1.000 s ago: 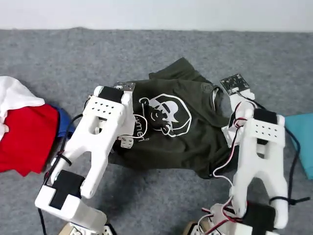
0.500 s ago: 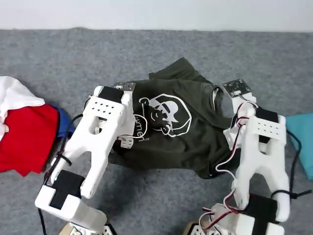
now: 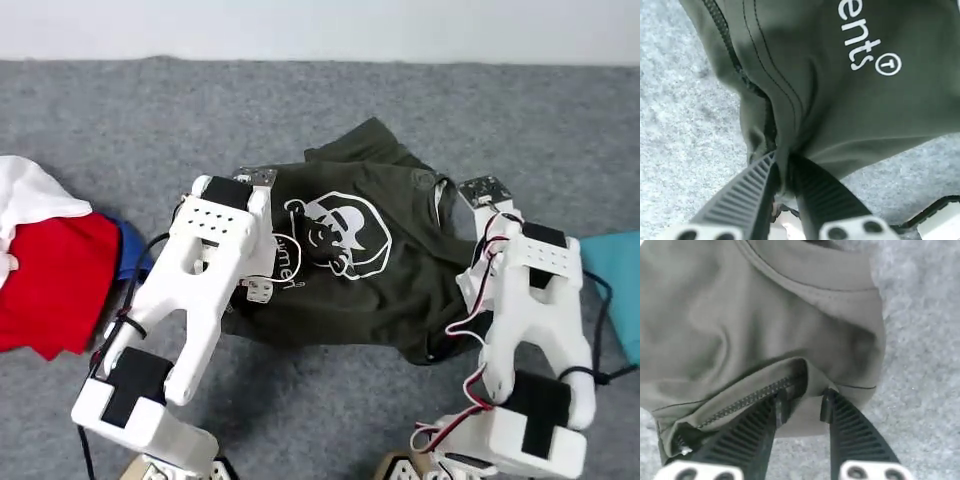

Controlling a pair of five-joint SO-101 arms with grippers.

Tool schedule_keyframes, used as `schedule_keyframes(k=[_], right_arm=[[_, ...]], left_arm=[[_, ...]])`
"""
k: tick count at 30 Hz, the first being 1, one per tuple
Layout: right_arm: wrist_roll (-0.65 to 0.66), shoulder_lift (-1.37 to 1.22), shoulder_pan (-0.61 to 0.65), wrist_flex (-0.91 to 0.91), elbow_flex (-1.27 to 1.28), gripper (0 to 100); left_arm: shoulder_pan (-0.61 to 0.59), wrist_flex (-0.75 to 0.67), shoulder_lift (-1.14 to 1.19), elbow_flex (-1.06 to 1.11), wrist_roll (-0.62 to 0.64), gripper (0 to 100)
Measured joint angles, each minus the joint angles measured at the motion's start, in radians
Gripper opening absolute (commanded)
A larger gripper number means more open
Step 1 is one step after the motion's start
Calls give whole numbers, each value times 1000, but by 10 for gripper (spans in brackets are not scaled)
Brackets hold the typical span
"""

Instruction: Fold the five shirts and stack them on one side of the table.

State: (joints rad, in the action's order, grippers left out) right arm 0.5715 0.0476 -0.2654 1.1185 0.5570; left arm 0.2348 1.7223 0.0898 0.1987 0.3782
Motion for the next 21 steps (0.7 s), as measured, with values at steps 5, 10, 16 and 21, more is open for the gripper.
schedule_keyframes(k=[5,10,16,21], right_arm=[[0,-18,0,-3,-2,10],[55,-25,0,-11,-2,9],[84,-25,0,-11,-2,9],[86,-25,-34,95,-68,9]], left_arm=[[0,0,0,0,0,13],[0,0,0,0,0,13],[0,0,0,0,0,13],[0,0,0,0,0,13]])
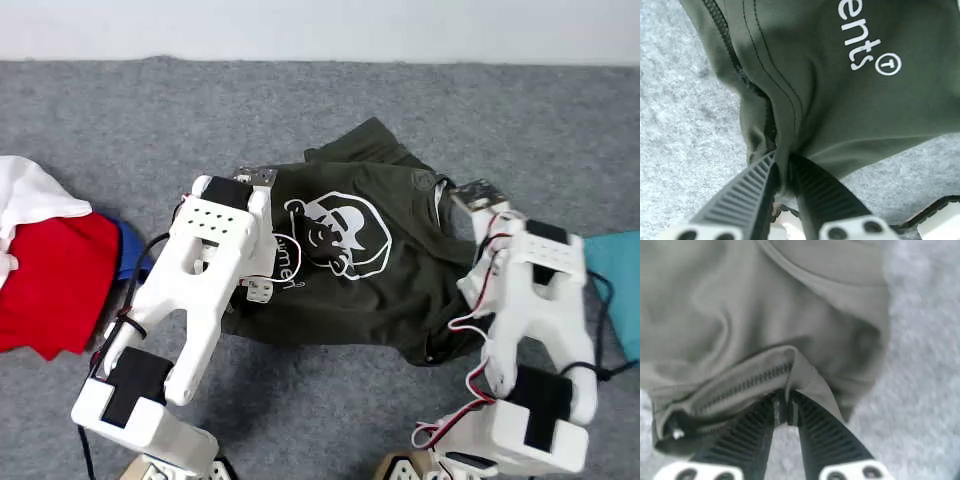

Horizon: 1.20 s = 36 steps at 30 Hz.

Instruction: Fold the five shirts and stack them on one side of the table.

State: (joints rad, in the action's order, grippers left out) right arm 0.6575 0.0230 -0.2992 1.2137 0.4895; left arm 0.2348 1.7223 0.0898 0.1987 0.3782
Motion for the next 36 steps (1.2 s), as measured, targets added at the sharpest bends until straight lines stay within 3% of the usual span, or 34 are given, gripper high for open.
schedule_keyframes(k=[10,15,27,36], right_arm=[[61,0,-109,345,-270,9],[118,32,-158,463,-330,9],[259,315,-325,543,-330,9],[354,428,-443,543,-330,9]], left_arm=[[0,0,-20,6,0,13],[8,0,-189,66,-31,13],[23,2,-816,319,-281,13],[25,5,-1082,319,-339,13]])
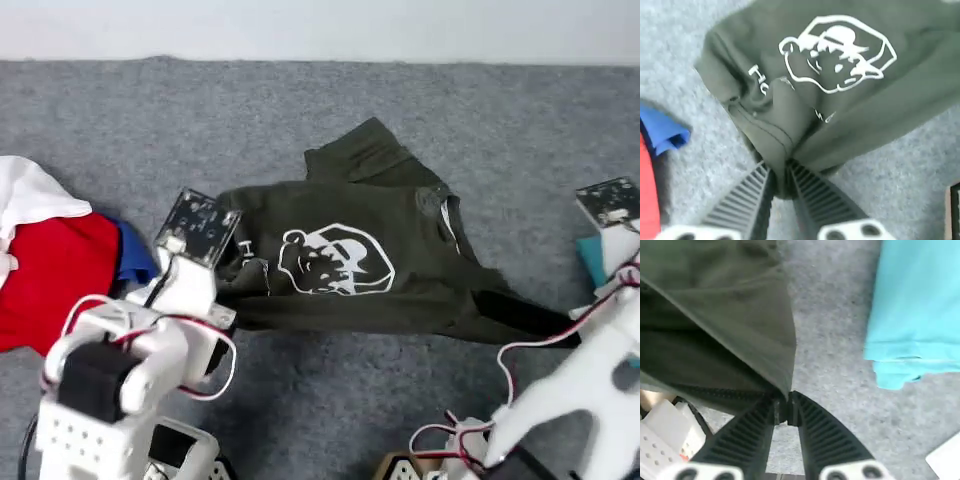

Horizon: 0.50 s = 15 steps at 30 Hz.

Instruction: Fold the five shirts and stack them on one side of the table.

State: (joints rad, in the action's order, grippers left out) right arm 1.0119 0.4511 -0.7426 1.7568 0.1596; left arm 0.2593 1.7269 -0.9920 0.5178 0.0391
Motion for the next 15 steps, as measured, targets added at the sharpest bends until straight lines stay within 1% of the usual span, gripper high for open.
schedule_keyframes(k=[4,7,10,13,15], right_arm=[[0,72,25,0,0,9],[-44,114,95,0,0,9],[-147,120,204,0,0,9],[-281,120,347,-8,0,9],[-370,110,440,-60,0,9]], left_arm=[[2,0,-54,-32,-3,13],[3,3,-63,-118,-3,13],[3,3,-37,-199,-3,13],[3,3,37,-259,-3,13],[3,3,109,-269,-3,13]])
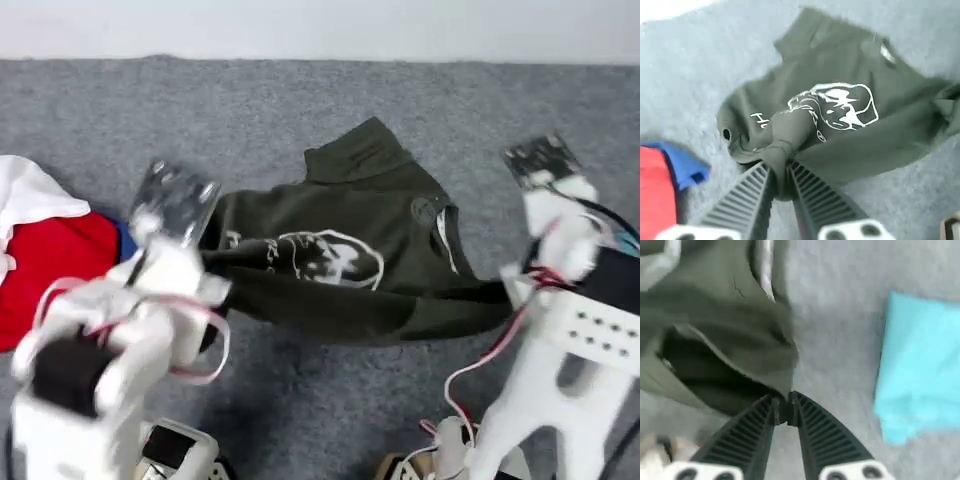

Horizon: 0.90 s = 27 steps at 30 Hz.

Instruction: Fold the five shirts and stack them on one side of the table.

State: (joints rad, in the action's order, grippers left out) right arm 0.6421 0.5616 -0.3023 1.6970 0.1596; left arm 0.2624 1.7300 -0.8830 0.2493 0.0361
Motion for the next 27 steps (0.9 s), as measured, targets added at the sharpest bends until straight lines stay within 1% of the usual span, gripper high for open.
schedule_keyframes(k=[2,4,7,12,16,19,25,27], right_arm=[[-91,-38,41,-84,9,9],[-173,-101,48,-170,12,9],[-244,-216,60,-285,12,9],[-259,-404,63,-460,14,9],[-265,-539,63,-554,-3,9],[-265,-649,86,-568,-104,9],[-265,-861,163,-566,-370,9],[-265,-927,195,-551,-474,9]], left_arm=[[0,0,101,-6,0,13],[-2,0,212,-9,0,13],[-34,-60,365,-9,0,13],[-155,-229,580,-63,0,13],[-226,-302,755,-141,0,13],[-278,-325,904,-227,0,13],[-351,-328,1198,-506,120,13],[-353,-295,1295,-618,137,13]])
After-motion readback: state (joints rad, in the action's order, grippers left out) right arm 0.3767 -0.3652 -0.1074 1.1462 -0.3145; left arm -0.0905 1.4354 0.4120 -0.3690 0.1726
